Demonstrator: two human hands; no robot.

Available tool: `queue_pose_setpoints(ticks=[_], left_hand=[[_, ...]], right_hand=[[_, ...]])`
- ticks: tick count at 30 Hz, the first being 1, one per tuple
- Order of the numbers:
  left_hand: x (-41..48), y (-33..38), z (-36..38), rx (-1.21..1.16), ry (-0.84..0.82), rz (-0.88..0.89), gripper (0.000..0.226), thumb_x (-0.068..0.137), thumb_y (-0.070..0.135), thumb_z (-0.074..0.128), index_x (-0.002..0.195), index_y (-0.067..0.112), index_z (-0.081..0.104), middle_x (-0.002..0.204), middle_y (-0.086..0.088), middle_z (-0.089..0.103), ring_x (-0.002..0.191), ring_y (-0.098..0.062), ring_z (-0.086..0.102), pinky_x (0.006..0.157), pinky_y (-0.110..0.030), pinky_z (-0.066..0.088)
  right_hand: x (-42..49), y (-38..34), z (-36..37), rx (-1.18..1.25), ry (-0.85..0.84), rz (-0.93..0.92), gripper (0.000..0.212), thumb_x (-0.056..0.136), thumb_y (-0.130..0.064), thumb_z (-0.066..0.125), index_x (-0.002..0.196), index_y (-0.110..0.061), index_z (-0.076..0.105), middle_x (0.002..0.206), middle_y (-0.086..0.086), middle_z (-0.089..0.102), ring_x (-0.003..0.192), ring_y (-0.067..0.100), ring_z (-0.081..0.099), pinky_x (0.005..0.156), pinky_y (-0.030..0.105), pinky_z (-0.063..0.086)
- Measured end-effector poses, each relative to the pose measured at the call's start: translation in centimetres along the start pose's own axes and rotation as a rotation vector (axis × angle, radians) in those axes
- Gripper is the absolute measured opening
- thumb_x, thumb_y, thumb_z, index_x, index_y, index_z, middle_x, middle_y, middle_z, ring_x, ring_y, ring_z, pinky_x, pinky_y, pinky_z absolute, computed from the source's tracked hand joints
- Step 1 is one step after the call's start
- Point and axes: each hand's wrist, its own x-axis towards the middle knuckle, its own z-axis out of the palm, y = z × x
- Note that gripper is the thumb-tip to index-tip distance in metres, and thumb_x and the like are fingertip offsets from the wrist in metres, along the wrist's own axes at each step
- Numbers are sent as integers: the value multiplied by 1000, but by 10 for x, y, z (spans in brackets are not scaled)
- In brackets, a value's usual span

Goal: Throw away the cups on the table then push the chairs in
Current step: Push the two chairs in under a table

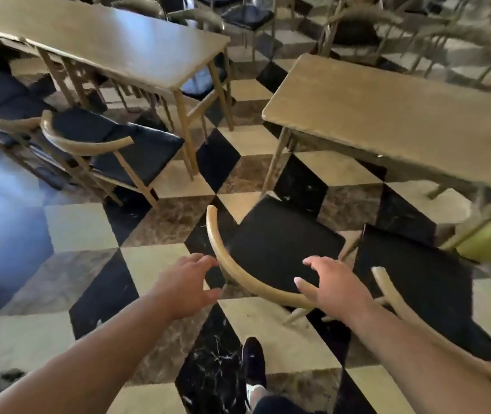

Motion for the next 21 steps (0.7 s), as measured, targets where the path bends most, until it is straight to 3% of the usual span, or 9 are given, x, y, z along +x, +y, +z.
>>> queue_pose_setpoints(ticks=[7,10,13,18,21], left_hand=[[98,-19,16,223,-154,95,77,93,63,69,158,35,39,165,5,40,147,-23,39,117,-45,41],[134,-33,25,461,-213,244,87,92,70,61,163,32,29,170,1,31,153,-26,30,122,-48,28],[169,-48,34,625,-273,411,88,95,66,61,165,29,23,173,-2,26,157,-27,21,127,-52,15],[196,-52,40,691,-338,514,71,98,49,63,160,31,35,167,2,37,156,-24,25,128,-54,12],[210,-48,44,758,-365,580,53,97,38,65,147,27,51,151,0,55,144,-25,43,125,-52,19]], right_hand=[[45,19,65,75,-162,62,70,100,-70,53,156,-31,41,151,-5,52,139,20,44,105,42,45],[57,14,89,51,-246,12,76,96,-69,59,159,-30,37,151,-4,50,138,22,44,112,45,41],[67,6,112,-47,-295,25,78,92,-68,63,155,-28,41,140,-3,55,126,24,51,109,46,43],[71,-1,129,-235,-287,74,47,94,-56,67,129,-26,58,113,-3,65,106,23,61,100,45,48],[77,-3,128,-262,-297,163,27,94,-40,68,117,-26,63,109,-2,67,102,23,63,93,43,51]])
